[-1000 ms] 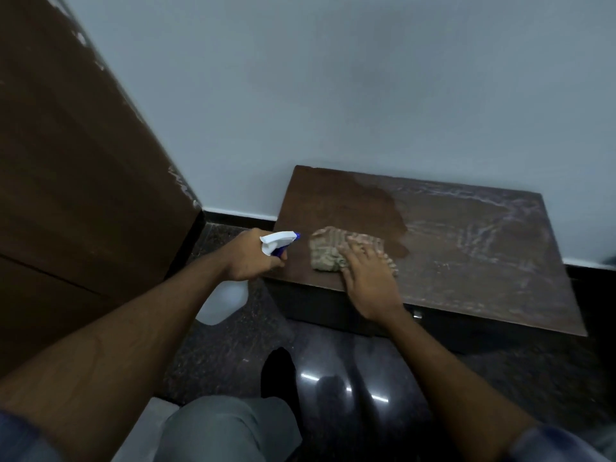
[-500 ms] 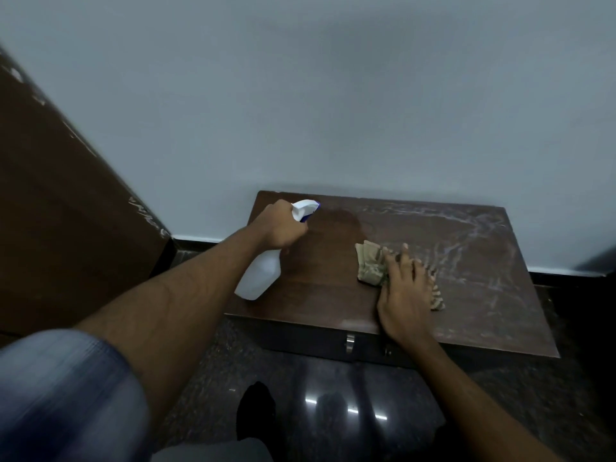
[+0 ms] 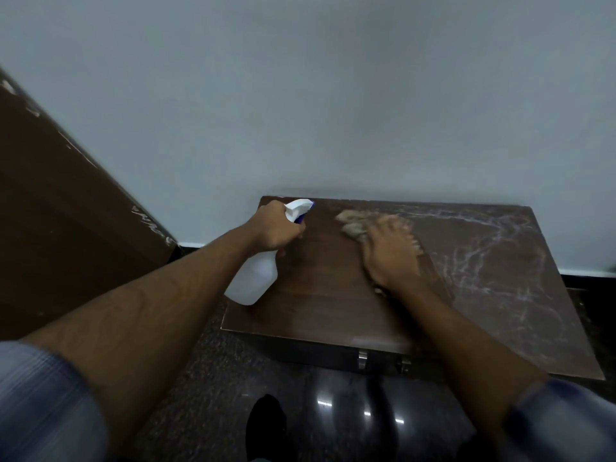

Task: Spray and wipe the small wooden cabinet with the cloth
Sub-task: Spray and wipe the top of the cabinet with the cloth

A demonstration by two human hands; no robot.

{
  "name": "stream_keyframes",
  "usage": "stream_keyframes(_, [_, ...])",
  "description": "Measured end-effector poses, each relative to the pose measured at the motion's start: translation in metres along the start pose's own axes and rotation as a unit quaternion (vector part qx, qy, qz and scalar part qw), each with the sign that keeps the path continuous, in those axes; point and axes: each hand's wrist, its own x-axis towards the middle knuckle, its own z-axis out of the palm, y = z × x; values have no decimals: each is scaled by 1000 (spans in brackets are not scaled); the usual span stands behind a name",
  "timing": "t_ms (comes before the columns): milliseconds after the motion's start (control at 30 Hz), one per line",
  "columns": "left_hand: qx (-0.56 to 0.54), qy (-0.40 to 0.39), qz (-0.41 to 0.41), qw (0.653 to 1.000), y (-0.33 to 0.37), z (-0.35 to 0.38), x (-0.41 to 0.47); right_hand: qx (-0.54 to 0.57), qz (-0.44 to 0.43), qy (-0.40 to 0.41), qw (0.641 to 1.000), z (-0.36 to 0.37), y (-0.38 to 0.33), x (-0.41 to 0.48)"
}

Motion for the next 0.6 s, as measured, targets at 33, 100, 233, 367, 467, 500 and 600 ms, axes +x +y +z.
stream_keyframes(33, [0,2,4,1000,-4,-2,1,1,59,23,998,-1,14,5])
stream_keyframes(100, [3,5,12,1000,-11,-6,1,14,112,24,993,1,15,25])
stream_keyframes(233, [8,1,16,1000,-17,-7,1,39,-19,-50,998,13,-57,66])
stream_keyframes(367, [1,-4,13,1000,-16,-4,2,54,-179,-95,978,18,-84,46])
stream_keyframes(467, [-14,-23,10,1000,-17,-4,4,47,-125,-13,991,13,-41,31])
stream_keyframes(500, [-9,-24,13,1000,-18,-4,3,40,-68,5,997,12,-33,38])
stream_keyframes(600, [5,-26,26,999,-15,1,4,45,-37,-49,997,6,-55,63])
